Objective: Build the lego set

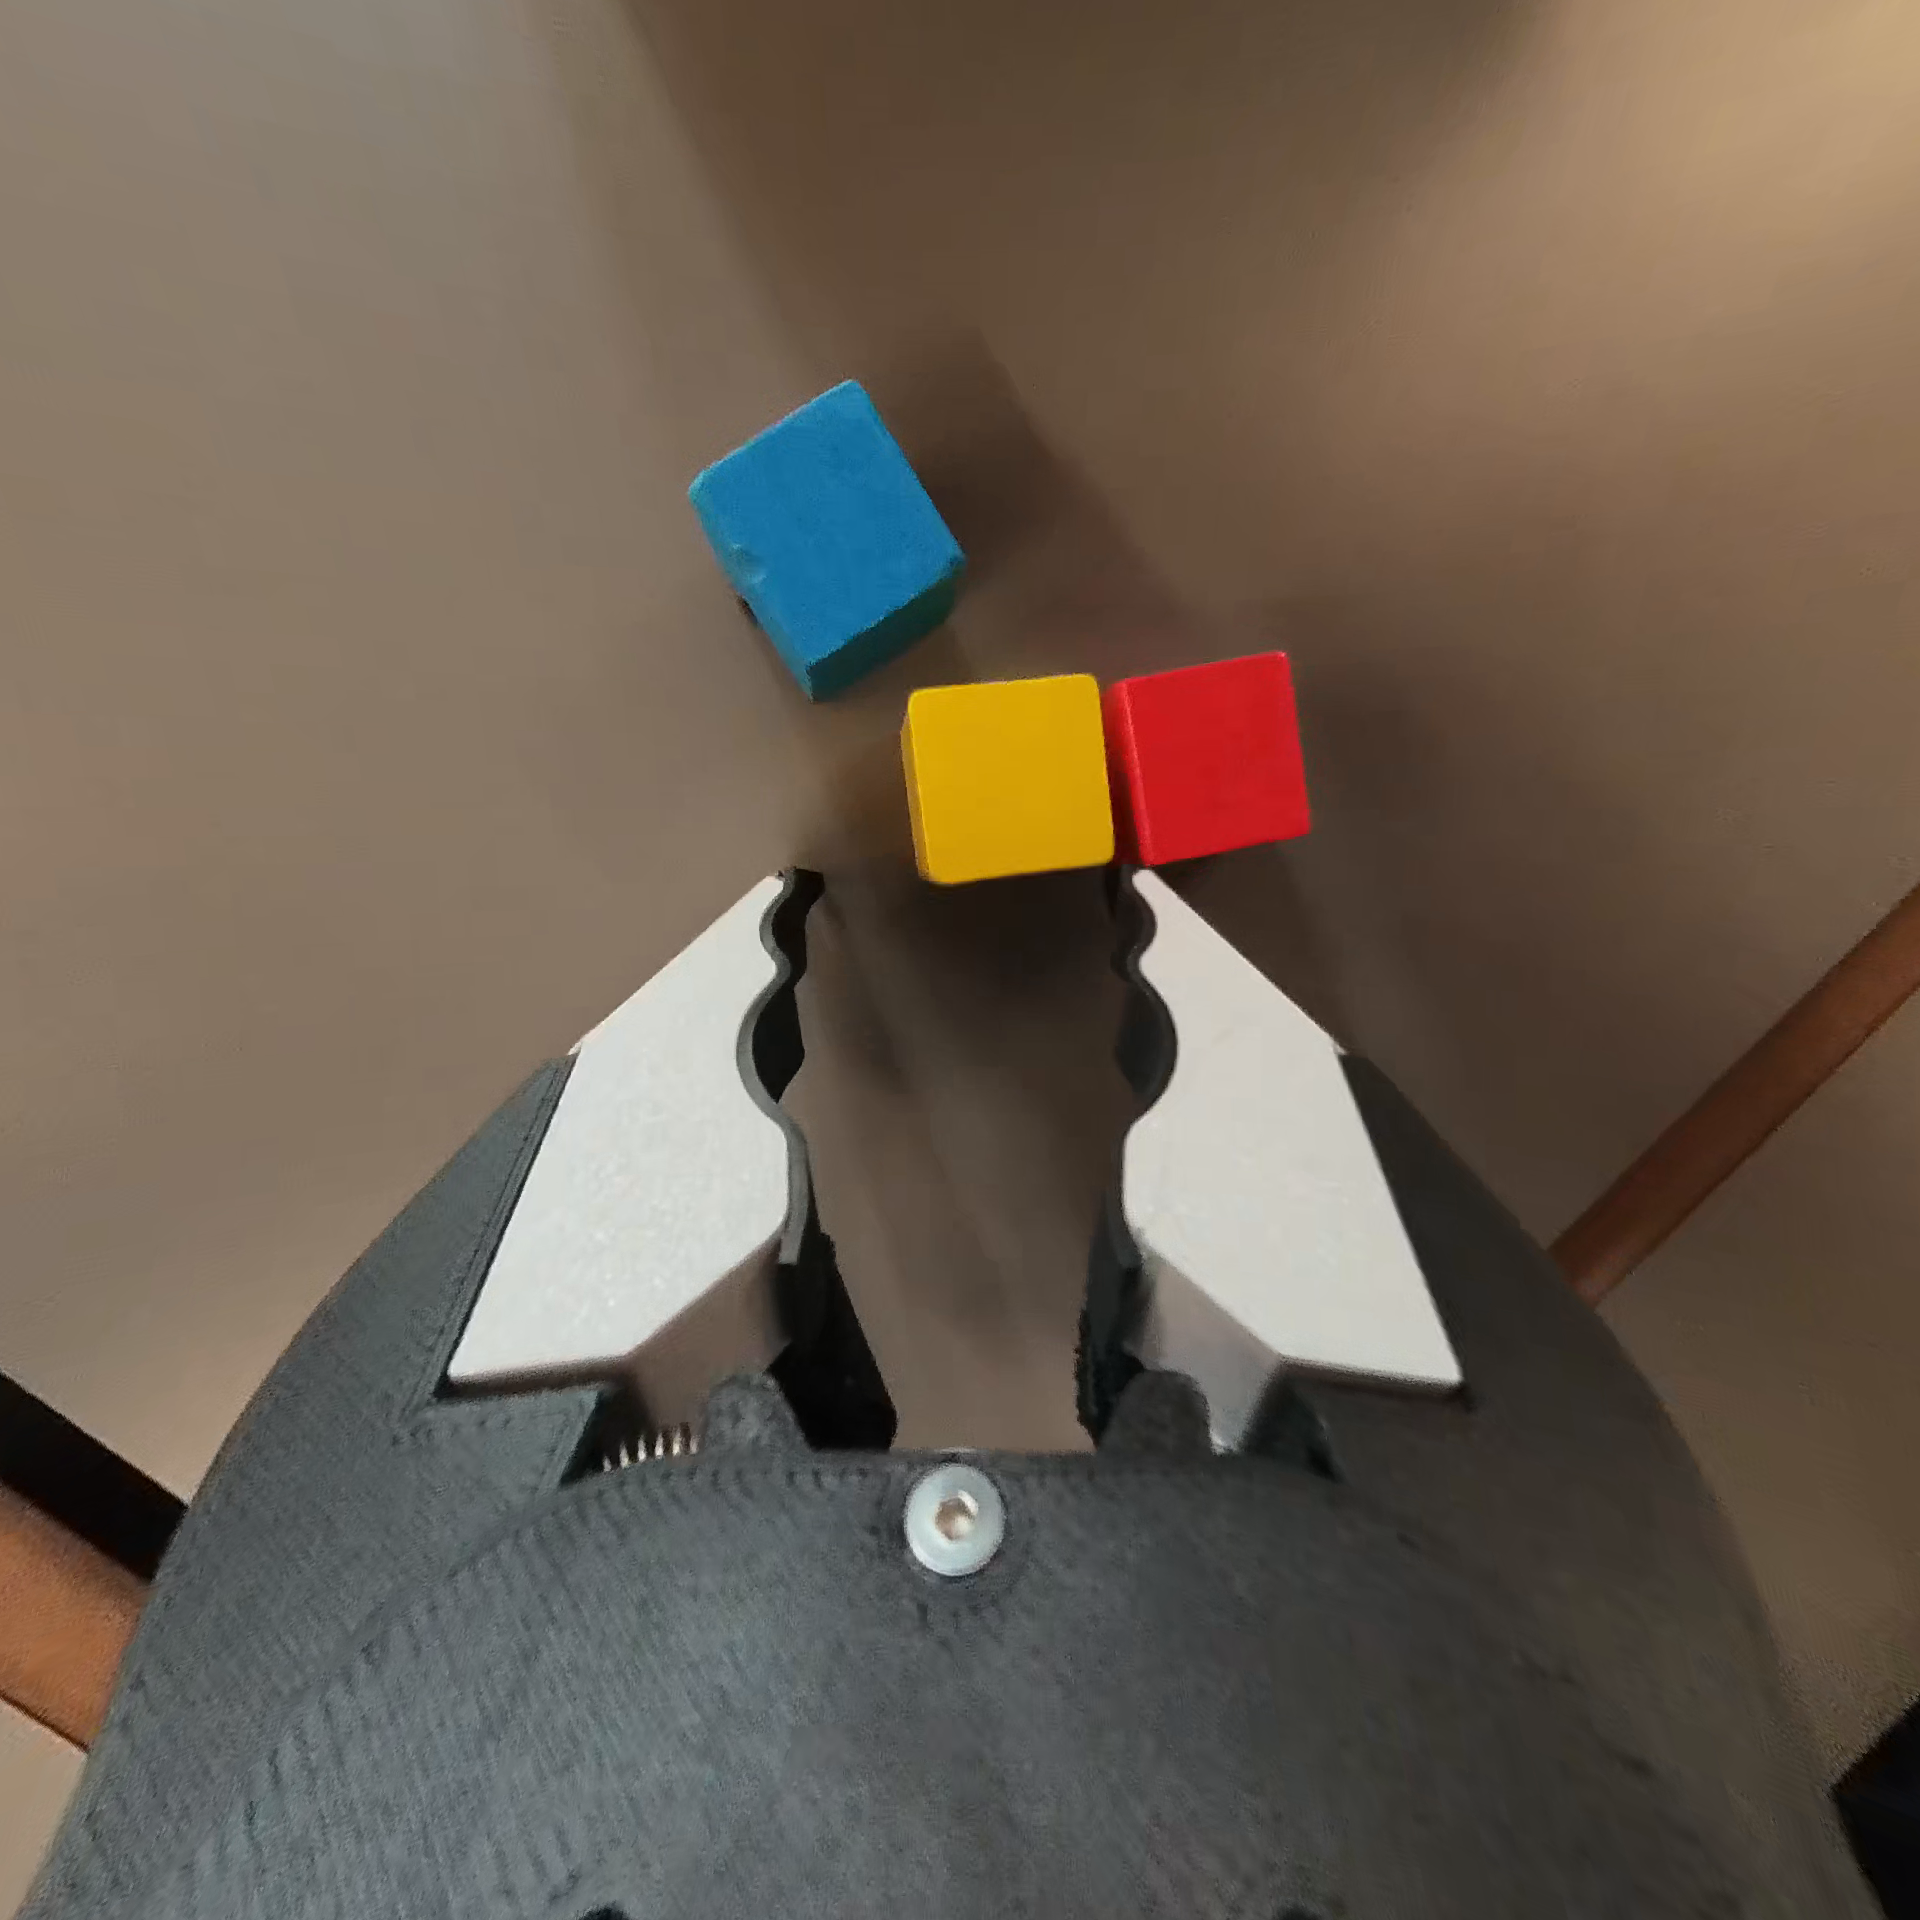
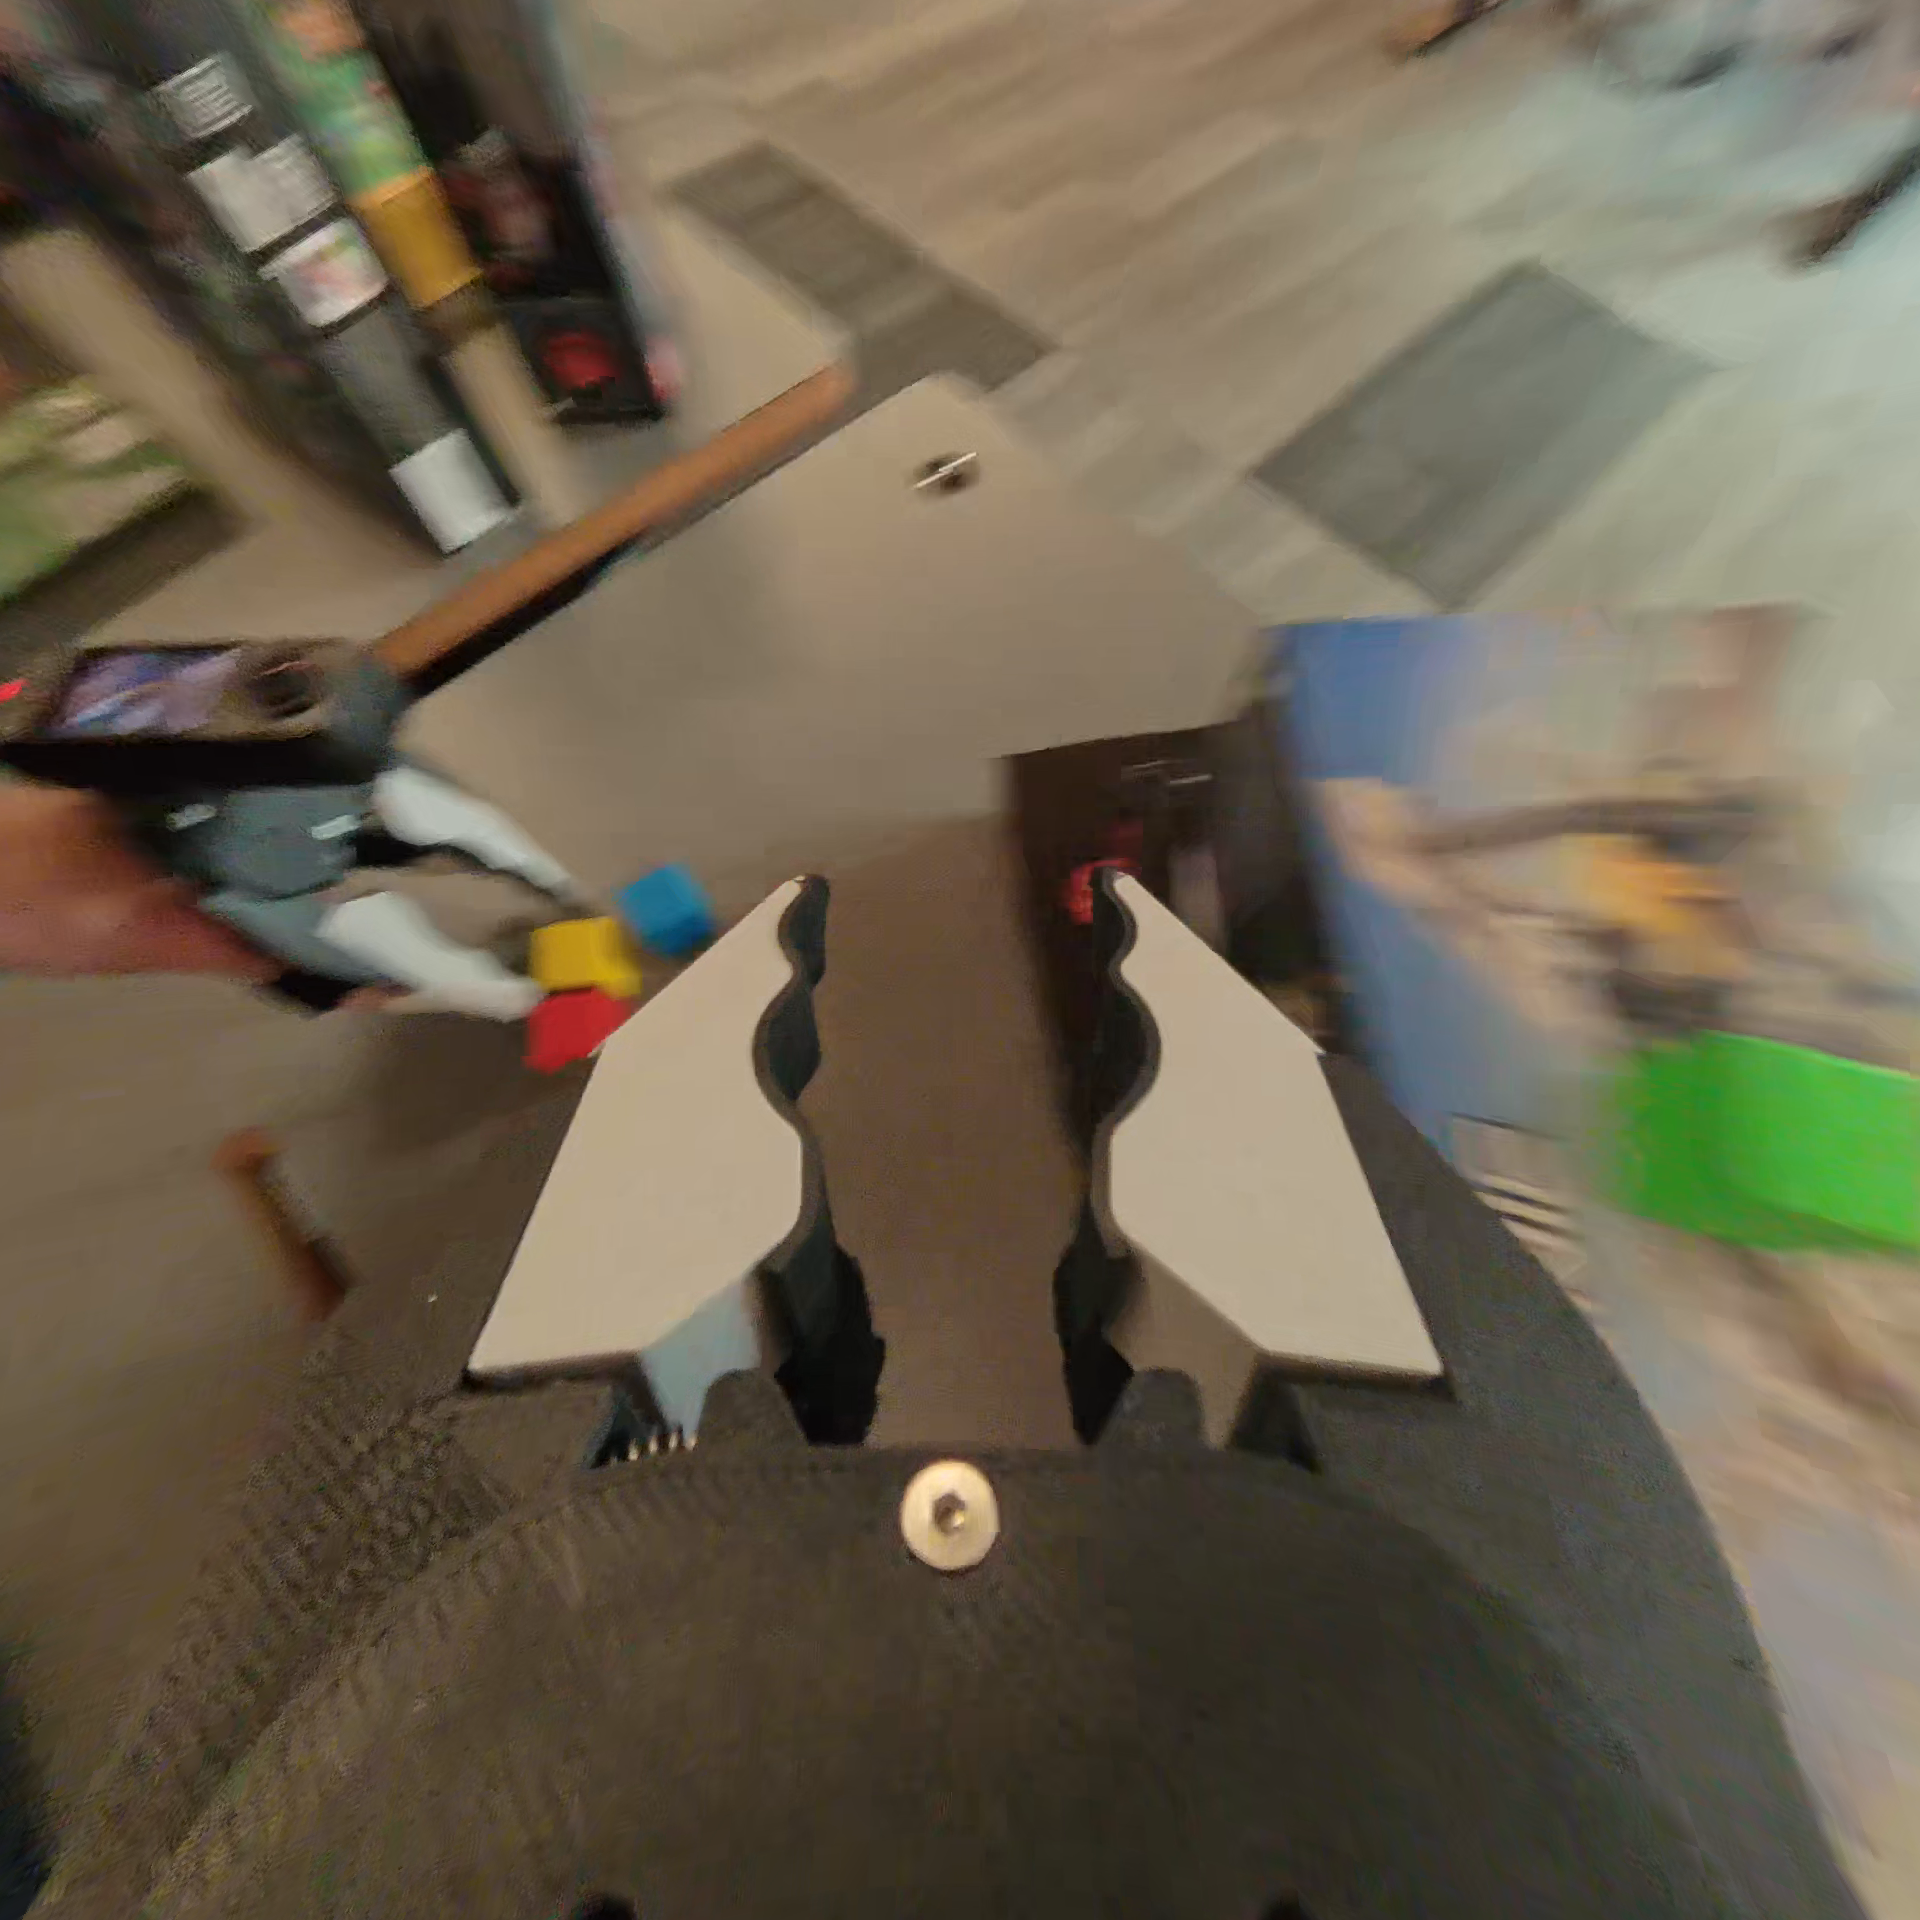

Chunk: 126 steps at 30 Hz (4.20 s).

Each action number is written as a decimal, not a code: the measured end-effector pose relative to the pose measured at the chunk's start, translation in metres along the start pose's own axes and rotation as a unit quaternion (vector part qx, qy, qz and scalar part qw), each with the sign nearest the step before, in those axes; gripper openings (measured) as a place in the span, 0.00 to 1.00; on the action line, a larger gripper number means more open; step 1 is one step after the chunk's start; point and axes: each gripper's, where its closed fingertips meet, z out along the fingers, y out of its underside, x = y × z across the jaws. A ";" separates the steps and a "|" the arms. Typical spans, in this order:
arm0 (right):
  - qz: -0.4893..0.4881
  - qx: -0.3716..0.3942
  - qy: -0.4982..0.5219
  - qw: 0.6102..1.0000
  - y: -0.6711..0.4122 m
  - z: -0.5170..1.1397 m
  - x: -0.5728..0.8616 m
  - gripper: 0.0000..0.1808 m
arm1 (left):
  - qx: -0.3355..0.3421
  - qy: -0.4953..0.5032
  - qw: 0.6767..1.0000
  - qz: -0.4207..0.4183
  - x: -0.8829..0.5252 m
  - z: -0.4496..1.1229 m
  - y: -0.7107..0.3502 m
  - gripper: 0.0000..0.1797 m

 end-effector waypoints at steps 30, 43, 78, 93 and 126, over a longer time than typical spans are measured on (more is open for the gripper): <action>0.051 -0.042 0.121 0.990 -0.003 -0.047 0.092 0.19 | -0.001 0.043 0.999 0.028 0.014 0.015 -0.033 0.19; 0.160 -0.025 0.114 0.980 0.011 -0.065 0.151 0.24 | 0.008 0.070 0.997 0.022 0.029 0.004 -0.025 0.19; 0.190 0.082 -0.104 0.973 -0.043 -0.072 0.026 0.19 | 0.238 0.027 0.939 0.246 0.093 -0.133 -0.199 0.22; 0.104 0.083 0.149 0.980 -0.006 -0.074 0.154 0.17 | 0.073 0.020 0.990 0.117 0.026 -0.023 -0.094 0.32; 0.094 0.024 -0.026 0.995 0.055 -0.017 -0.042 0.17 | -0.013 -0.010 1.000 0.005 -0.024 -0.001 -0.041 0.32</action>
